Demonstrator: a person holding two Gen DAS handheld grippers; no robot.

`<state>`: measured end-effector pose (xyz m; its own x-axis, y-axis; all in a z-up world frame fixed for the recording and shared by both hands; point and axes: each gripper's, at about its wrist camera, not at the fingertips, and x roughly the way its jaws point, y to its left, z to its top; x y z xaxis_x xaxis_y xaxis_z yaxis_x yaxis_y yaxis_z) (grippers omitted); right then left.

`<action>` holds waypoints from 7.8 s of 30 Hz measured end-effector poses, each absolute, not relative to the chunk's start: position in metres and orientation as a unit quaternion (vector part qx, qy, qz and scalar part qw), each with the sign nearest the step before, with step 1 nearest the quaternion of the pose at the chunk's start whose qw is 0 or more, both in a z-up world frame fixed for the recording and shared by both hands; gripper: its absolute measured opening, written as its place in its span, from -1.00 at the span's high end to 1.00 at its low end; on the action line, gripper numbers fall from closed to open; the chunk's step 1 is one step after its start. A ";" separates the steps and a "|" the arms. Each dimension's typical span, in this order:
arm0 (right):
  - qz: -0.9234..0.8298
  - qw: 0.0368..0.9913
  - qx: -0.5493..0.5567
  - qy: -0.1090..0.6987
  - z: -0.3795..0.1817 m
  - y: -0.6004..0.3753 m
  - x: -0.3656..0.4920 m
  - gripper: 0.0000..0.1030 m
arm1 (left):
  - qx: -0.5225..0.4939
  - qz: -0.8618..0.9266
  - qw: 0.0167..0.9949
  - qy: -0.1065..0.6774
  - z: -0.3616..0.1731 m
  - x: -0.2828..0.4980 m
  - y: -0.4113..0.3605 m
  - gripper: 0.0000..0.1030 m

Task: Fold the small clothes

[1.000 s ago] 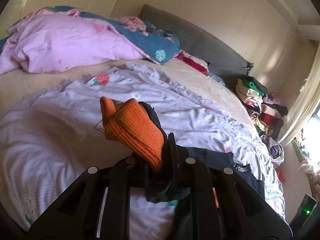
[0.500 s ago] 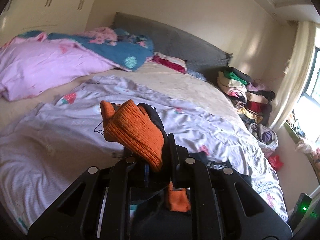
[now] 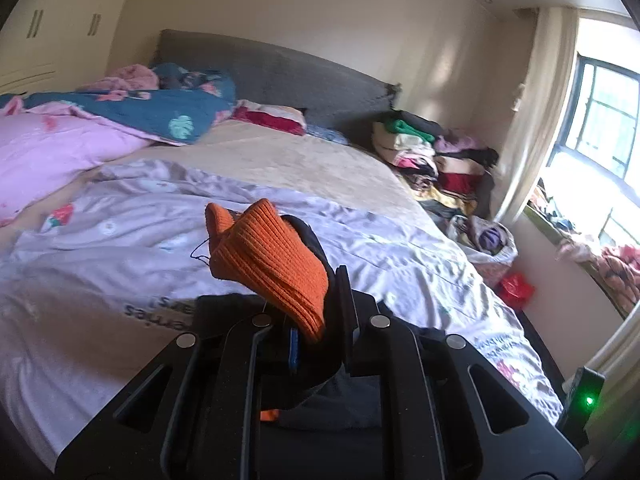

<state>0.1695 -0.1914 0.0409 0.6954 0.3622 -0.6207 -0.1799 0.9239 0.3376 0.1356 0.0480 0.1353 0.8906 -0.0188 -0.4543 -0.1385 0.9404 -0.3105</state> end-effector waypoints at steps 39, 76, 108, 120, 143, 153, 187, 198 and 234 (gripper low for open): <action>0.048 0.900 0.176 0.395 0.004 -0.288 0.170 -0.91 | -0.124 -0.180 0.898 0.381 0.011 0.165 -0.074 0.09; 0.214 0.914 0.036 0.343 0.042 -0.199 0.205 0.86 | -0.277 0.061 0.866 0.411 -0.025 0.178 0.139 -0.31; 0.116 0.892 -0.022 0.436 -0.012 -0.209 0.217 0.46 | -0.197 0.062 0.875 0.437 -0.029 0.192 0.113 0.48; 0.166 0.906 -0.024 0.389 0.011 -0.189 0.200 -0.29 | -0.181 0.052 0.896 0.402 0.007 0.176 0.101 0.34; 0.213 0.910 -0.029 0.354 0.024 -0.168 0.184 -0.64 | -0.124 -0.001 0.902 0.413 0.007 0.173 0.046 -0.66; 0.251 0.889 -0.058 0.378 0.005 -0.143 0.183 -0.23 | -0.105 -0.019 0.883 0.457 -0.024 0.178 0.038 0.60; 0.229 0.867 -0.096 0.432 -0.025 -0.135 0.190 -0.70 | -0.127 -0.014 0.888 0.441 -0.014 0.157 0.041 0.24; 0.218 0.877 -0.074 0.422 -0.016 -0.143 0.191 -0.86 | -0.143 -0.002 0.890 0.433 -0.004 0.151 0.051 -0.44; 0.211 0.923 -0.020 0.322 0.059 -0.166 0.149 -0.91 | -0.119 0.003 0.917 0.380 0.055 0.105 0.057 -0.82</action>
